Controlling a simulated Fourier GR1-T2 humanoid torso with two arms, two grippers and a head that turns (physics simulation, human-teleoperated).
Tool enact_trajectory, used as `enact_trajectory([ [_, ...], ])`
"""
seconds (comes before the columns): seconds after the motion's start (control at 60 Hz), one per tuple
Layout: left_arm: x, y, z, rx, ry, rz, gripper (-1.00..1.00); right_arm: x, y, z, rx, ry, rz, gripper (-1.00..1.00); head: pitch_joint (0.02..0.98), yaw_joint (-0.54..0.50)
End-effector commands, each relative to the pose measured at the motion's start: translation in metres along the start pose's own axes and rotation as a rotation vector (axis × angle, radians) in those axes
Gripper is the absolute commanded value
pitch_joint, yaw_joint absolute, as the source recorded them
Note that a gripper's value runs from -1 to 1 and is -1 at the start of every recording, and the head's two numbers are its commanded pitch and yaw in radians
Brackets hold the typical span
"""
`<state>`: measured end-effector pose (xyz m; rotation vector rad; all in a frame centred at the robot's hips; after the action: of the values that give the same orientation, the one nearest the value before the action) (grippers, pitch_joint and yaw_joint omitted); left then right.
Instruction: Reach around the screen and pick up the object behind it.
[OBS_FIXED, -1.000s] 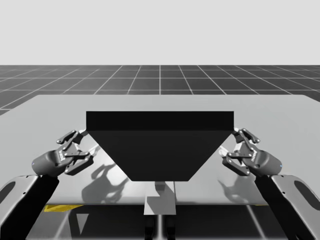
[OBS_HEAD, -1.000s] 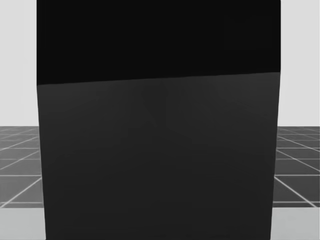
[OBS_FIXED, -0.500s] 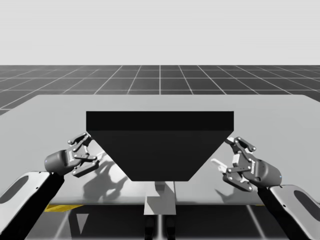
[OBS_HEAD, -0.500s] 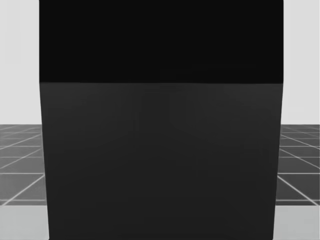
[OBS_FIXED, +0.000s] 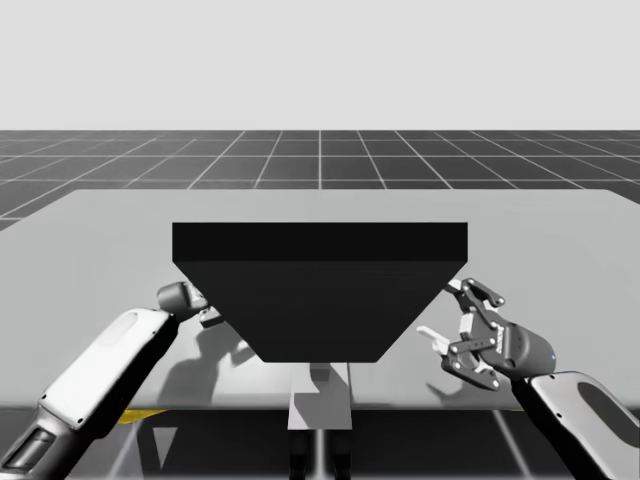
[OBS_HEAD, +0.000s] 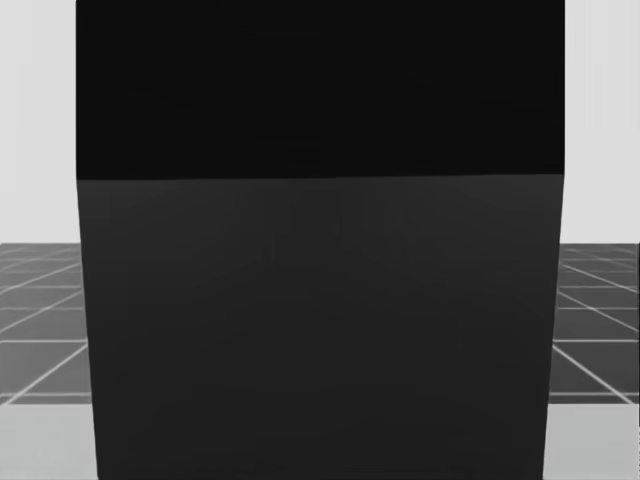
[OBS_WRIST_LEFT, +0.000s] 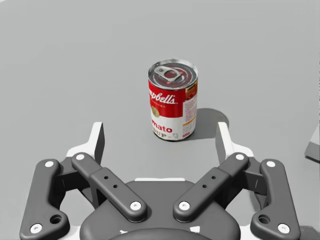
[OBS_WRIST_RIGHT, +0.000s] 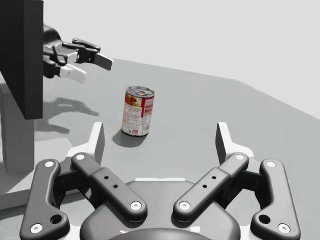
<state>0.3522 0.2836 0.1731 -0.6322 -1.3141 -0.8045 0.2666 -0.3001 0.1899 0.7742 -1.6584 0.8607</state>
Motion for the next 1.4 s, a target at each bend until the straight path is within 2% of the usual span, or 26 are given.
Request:
enact_trajectory([
  [0.017, -0.007, -0.007, -0.024, -0.062, 0.032, -0.006, -1.0, -0.001, 0.005, 0.001, 0.062, -0.002, -0.021, -1.0, 0.143, 0.0],
  [0.167, -0.007, -0.006, -0.036, -0.072, 0.048, -0.026, -1.0, -0.003, 0.007, -0.001, 0.079, -0.008, -0.024, -1.0, 0.145, 0.0],
  [0.4, -0.005, 0.007, -0.053, -0.077, 0.063, -0.025, -1.0, -0.005, 0.011, -0.003, 0.1, -0.006, -0.021, -1.0, 0.154, 0.0],
  [0.717, -0.007, 0.014, -0.088, -0.115, 0.092, -0.029, -1.0, -0.006, 0.018, -0.004, 0.124, -0.011, -0.016, -1.0, 0.153, -0.01],
  [0.85, -0.009, 0.015, -0.1, -0.136, 0.107, -0.04, -1.0, -0.006, 0.02, -0.002, 0.132, -0.008, -0.015, -1.0, 0.155, -0.02],
  [1.167, -0.013, 0.011, -0.116, -0.172, 0.112, -0.038, -1.0, -0.006, 0.023, -0.004, 0.149, -0.006, -0.007, -1.0, 0.164, -0.02],
  [1.2, -0.014, 0.011, -0.115, -0.173, 0.114, -0.04, -0.84, -0.006, 0.024, -0.004, 0.15, -0.006, -0.005, -1.0, 0.163, -0.02],
  [1.217, -0.015, 0.011, -0.115, -0.174, 0.111, -0.043, -0.32, -0.006, 0.024, -0.004, 0.151, -0.007, -0.003, -1.0, 0.163, -0.02],
  [1.233, -0.016, 0.011, -0.115, -0.182, 0.116, -0.034, 0.67, -0.006, 0.024, -0.004, 0.152, -0.007, -0.003, -1.0, 0.163, -0.02],
  [1.25, -0.016, 0.01, -0.115, -0.184, 0.117, -0.034, 0.84, -0.006, 0.024, -0.004, 0.152, -0.008, -0.003, -1.0, 0.163, -0.02],
  [1.267, -0.017, 0.01, -0.114, -0.182, 0.118, -0.036, 0.98, -0.006, 0.025, -0.004, 0.155, -0.008, -0.003, -1.0, 0.162, -0.02],
  [1.317, -0.019, 0.011, -0.113, -0.186, 0.122, -0.025, 0.98, -0.006, 0.025, -0.004, 0.156, -0.008, -0.001, -1.0, 0.161, -0.02],
  [1.4, -0.022, 0.013, -0.108, -0.173, 0.129, -0.033, 1.0, -0.005, 0.026, -0.004, 0.16, -0.009, 0.0, -1.0, 0.161, -0.02],
])
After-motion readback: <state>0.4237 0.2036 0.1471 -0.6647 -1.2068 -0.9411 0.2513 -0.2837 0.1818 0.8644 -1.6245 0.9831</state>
